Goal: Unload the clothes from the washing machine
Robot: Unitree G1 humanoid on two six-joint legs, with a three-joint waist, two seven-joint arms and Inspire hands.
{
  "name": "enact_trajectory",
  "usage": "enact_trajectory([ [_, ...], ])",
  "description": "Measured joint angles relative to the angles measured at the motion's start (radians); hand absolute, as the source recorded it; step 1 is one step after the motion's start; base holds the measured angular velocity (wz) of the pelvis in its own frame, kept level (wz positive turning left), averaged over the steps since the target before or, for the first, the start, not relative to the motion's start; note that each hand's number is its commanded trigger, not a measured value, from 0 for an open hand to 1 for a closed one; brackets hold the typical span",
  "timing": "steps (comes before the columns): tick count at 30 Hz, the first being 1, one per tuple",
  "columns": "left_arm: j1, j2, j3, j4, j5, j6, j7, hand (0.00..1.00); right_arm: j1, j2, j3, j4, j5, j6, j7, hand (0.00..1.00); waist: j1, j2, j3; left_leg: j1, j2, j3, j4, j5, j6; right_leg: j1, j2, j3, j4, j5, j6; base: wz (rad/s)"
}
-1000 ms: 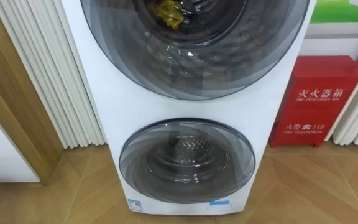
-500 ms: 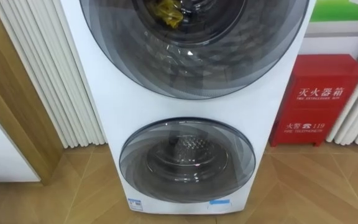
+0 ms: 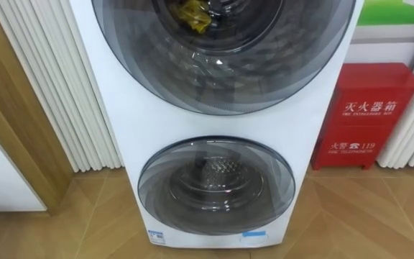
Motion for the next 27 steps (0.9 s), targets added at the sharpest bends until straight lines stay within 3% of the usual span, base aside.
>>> enact_trajectory([
  [6, 0.003, 0.010, 0.038, -0.001, 0.005, 0.001, -0.025, 0.00, -0.029, -0.026, -0.080, -0.236, 0.027, 0.043, -0.063, 0.00, 0.003, -0.012, -0.0035, 0.003, 0.000, 0.003, 0.003, 0.001, 0.000, 0.001, -0.002, -0.005, 0.001, 0.000, 0.000, 0.00],
  [10, 0.002, 0.040, 0.080, -0.002, 0.003, -0.010, -0.036, 0.00, -0.188, -0.072, -0.171, -0.300, 0.075, 0.010, -0.079, 0.00, 0.003, -0.033, -0.0005, 0.000, -0.001, -0.001, 0.010, 0.002, 0.002, 0.000, -0.003, -0.018, 0.001, 0.000, 0.000, 0.06],
  [13, 0.001, 0.054, 0.095, -0.008, 0.004, -0.014, -0.045, 0.00, -0.253, -0.103, -0.184, -0.395, 0.107, 0.009, -0.093, 0.00, 0.005, -0.040, 0.0002, -0.004, -0.001, -0.004, 0.010, 0.002, 0.002, -0.001, -0.003, -0.023, 0.001, 0.000, 0.001, 0.05],
  [16, 0.002, 0.063, 0.111, -0.011, 0.005, -0.008, -0.059, 0.00, -0.309, -0.126, -0.189, -0.407, 0.119, 0.012, -0.113, 0.00, 0.014, -0.056, -0.0069, 0.000, -0.002, -0.006, 0.008, 0.003, 0.002, 0.002, -0.004, -0.025, 0.003, 0.000, 0.001, 0.01],
  [20, -0.001, 0.064, 0.110, -0.015, 0.004, 0.004, -0.062, 0.00, -0.416, -0.177, -0.191, -0.430, 0.121, 0.022, -0.153, 0.00, 0.028, -0.057, -0.0072, -0.001, -0.004, -0.010, 0.012, 0.004, 0.003, -0.002, -0.007, -0.045, 0.007, 0.002, 0.003, 0.02],
  [27, 0.006, 0.067, 0.111, -0.041, 0.007, 0.038, -0.074, 0.00, -0.547, -0.210, -0.190, -0.515, 0.122, 0.022, -0.198, 0.00, 0.047, -0.058, -0.0079, -0.002, -0.005, -0.020, 0.009, 0.004, 0.003, -0.002, -0.005, -0.051, 0.001, 0.002, 0.003, 0.04],
])
